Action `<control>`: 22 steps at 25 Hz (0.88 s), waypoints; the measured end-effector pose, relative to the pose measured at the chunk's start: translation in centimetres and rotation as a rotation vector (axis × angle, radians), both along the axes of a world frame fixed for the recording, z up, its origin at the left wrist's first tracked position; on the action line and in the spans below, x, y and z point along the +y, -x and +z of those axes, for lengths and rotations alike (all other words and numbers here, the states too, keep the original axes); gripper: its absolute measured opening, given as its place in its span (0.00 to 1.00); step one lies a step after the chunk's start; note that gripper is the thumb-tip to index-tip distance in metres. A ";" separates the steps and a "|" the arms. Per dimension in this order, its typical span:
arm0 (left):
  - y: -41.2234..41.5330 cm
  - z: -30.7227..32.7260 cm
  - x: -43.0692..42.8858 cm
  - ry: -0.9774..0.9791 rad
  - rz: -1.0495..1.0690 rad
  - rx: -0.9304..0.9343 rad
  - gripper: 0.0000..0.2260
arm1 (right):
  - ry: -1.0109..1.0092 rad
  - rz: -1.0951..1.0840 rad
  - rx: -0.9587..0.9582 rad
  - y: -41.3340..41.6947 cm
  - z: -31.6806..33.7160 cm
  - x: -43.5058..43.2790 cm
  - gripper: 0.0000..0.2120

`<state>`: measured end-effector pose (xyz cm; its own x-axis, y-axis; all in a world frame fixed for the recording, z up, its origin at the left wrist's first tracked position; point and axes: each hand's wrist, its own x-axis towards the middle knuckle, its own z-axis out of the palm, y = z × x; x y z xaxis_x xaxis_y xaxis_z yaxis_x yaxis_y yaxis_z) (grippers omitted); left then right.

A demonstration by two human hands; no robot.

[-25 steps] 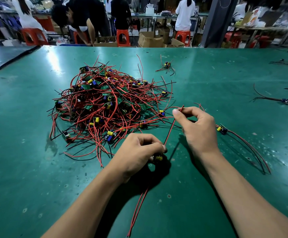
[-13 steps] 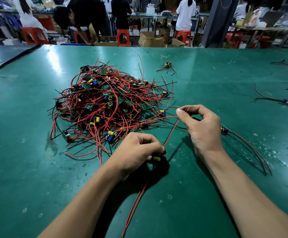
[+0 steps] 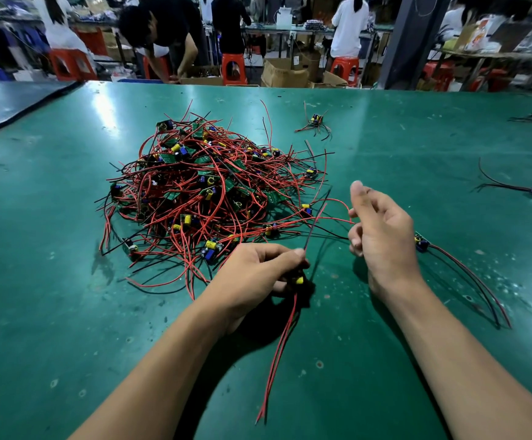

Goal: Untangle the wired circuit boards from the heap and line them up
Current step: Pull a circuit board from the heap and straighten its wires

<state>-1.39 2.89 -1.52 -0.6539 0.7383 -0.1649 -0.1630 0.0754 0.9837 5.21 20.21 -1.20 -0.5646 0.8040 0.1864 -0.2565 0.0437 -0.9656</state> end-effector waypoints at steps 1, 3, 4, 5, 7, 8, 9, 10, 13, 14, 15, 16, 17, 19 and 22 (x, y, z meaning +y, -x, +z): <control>0.0 0.1 0.1 -0.019 0.022 -0.040 0.12 | 0.002 -0.011 -0.011 0.1 0.1 -0.2 0.11; 0.1 0.5 0.1 -0.058 0.075 -0.132 0.16 | 0.000 -0.023 -0.041 0.1 0.1 -0.3 0.12; 0.1 0.6 0.1 -0.076 0.101 -0.182 0.18 | -0.001 -0.020 -0.047 0.1 0.1 -0.3 0.12; 0.1 0.8 0.1 -0.089 0.122 -0.219 0.20 | -0.004 -0.013 -0.049 0.1 0.1 -0.3 0.13; 0.1 1.0 0.2 -0.099 0.145 -0.251 0.23 | -0.020 0.003 -0.045 0.0 0.2 -0.4 0.14; 0.1 1.0 0.2 -0.110 0.150 -0.262 0.24 | -0.034 0.011 -0.047 0.0 0.2 -0.5 0.14; 0.1 1.0 0.2 -0.120 0.150 -0.271 0.25 | -0.050 0.016 -0.054 0.0 0.2 -0.7 0.15; 0.1 1.0 0.2 -0.127 0.145 -0.277 0.26 | -0.065 0.021 -0.065 0.0 0.3 -0.8 0.15; 0.1 1.1 0.2 -0.131 0.128 -0.280 0.27 | -0.138 0.059 -0.099 -0.2 0.6 -1.5 0.13; 0.1 1.1 0.3 -0.140 0.128 -0.289 0.28 | -0.176 0.090 -0.119 -0.3 0.7 -1.8 0.11; 0.1 1.1 0.4 -0.151 0.129 -0.297 0.28 | -0.216 0.135 -0.150 -0.3 0.8 -2.3 0.12; 0.1 1.1 0.4 -0.158 0.127 -0.302 0.28 | -0.264 0.188 -0.192 -0.4 0.8 -2.8 0.14; 0.1 1.1 0.4 -0.159 0.125 -0.302 0.28 | -0.334 0.229 -0.247 -0.5 0.8 -3.3 0.16; 0.3 0.9 0.3 -0.159 0.111 -0.291 0.28 | -0.550 0.224 -0.377 -0.6 0.6 -4.0 0.17; 0.6 0.6 0.2 -0.171 0.053 -0.268 0.29 | -0.706 0.160 -0.428 -0.7 0.6 -4.3 0.13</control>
